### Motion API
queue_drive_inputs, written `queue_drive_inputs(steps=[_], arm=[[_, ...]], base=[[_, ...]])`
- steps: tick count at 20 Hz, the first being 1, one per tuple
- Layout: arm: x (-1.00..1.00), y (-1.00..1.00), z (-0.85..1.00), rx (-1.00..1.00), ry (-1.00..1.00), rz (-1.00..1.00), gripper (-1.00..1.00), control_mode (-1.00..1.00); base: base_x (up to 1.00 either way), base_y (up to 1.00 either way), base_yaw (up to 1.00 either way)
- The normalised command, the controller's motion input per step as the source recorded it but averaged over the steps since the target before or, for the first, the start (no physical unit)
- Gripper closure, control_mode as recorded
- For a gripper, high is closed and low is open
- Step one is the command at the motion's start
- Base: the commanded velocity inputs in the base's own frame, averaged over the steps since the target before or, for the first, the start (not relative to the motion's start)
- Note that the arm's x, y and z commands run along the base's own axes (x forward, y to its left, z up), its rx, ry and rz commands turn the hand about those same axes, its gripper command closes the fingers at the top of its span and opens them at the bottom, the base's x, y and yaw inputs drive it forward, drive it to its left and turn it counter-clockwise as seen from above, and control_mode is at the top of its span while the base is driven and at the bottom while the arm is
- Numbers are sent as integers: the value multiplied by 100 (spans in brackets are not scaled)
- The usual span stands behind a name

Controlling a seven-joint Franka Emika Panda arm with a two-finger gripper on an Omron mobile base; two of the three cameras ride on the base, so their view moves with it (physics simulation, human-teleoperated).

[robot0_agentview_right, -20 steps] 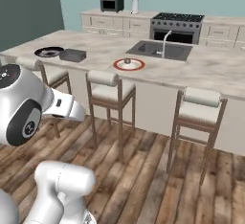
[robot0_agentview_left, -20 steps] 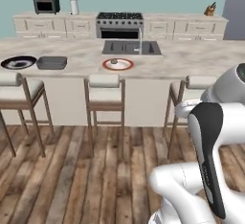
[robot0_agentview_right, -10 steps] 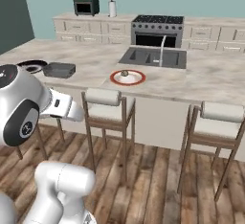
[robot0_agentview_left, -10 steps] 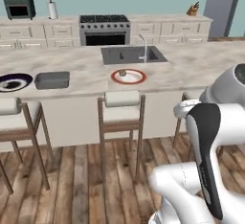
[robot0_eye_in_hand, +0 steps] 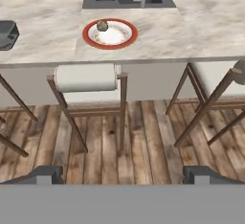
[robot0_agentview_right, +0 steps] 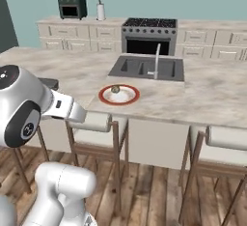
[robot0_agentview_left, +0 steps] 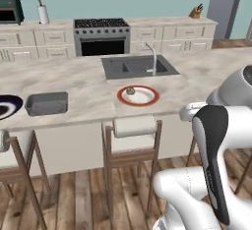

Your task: Place two dumplings into each of the tupperware containers and then place the containers in the fridge.

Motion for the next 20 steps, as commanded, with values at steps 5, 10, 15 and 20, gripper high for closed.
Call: queue_drive_inputs(steps=[5,10,15,20], arm=[[0,0,0,0,0,0,-100,100],[0,0,0,0,0,0,-100,100],[0,0,0,0,0,0,-100,100],[0,0,0,0,0,0,-100,100]], base=[[73,42,-15],[61,42,-17],[46,18,-6],[40,36,0]])
